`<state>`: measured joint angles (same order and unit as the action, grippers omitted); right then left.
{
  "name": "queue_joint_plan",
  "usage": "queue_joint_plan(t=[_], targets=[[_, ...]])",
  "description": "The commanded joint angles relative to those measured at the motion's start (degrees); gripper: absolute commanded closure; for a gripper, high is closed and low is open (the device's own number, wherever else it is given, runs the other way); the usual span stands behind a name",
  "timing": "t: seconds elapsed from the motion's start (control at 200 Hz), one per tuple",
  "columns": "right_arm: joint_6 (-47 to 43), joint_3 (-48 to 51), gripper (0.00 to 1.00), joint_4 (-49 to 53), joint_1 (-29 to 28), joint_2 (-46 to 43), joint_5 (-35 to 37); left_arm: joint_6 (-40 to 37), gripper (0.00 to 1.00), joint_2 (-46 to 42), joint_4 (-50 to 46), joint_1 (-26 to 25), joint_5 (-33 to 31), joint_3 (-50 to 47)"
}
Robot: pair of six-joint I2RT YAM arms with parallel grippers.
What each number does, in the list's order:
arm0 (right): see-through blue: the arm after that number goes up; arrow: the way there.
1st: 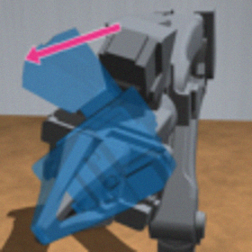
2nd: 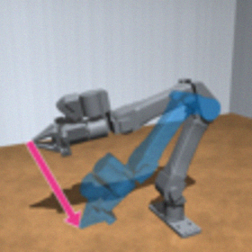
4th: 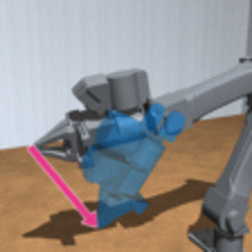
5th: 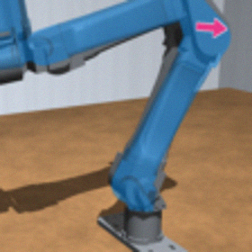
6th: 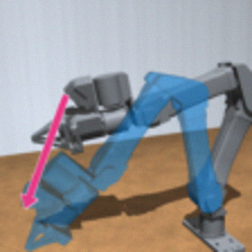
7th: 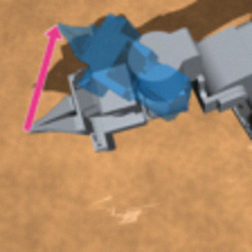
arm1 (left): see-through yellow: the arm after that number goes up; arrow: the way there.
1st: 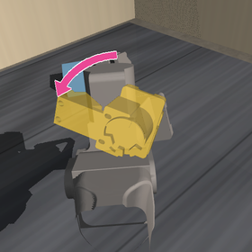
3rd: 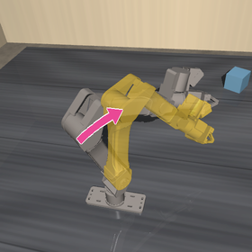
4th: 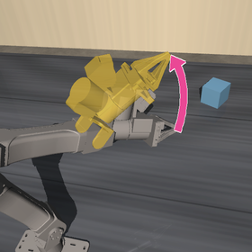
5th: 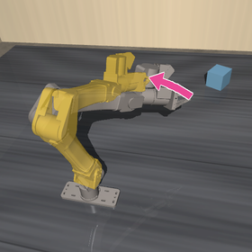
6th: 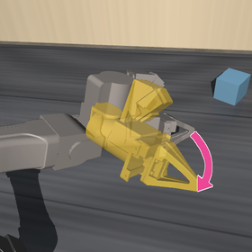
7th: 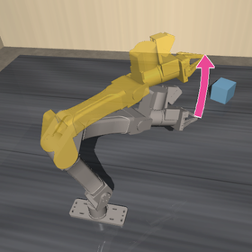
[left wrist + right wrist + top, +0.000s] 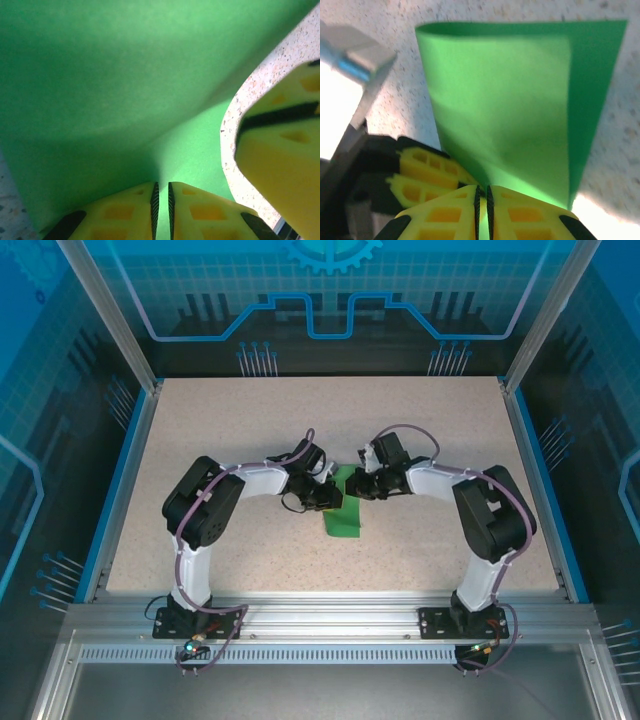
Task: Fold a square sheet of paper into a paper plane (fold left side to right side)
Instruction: Hold the square sheet of paper at the center of the table.
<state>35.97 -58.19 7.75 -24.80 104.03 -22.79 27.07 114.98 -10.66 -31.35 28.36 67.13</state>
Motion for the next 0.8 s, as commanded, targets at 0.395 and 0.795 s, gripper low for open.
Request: queue_joint_plan(t=[0.395, 0.795], targets=[[-1.3, -7.7, 0.86, 6.9, 0.4, 10.1, 2.8, -0.5, 0.83, 1.8, -4.1, -1.0, -1.3, 0.3], [-0.9, -7.7, 0.87, 12.1, 0.8, 12.2, 6.2, -1.6, 0.83, -3.0, -5.7, -2.3, -0.5, -4.9]])
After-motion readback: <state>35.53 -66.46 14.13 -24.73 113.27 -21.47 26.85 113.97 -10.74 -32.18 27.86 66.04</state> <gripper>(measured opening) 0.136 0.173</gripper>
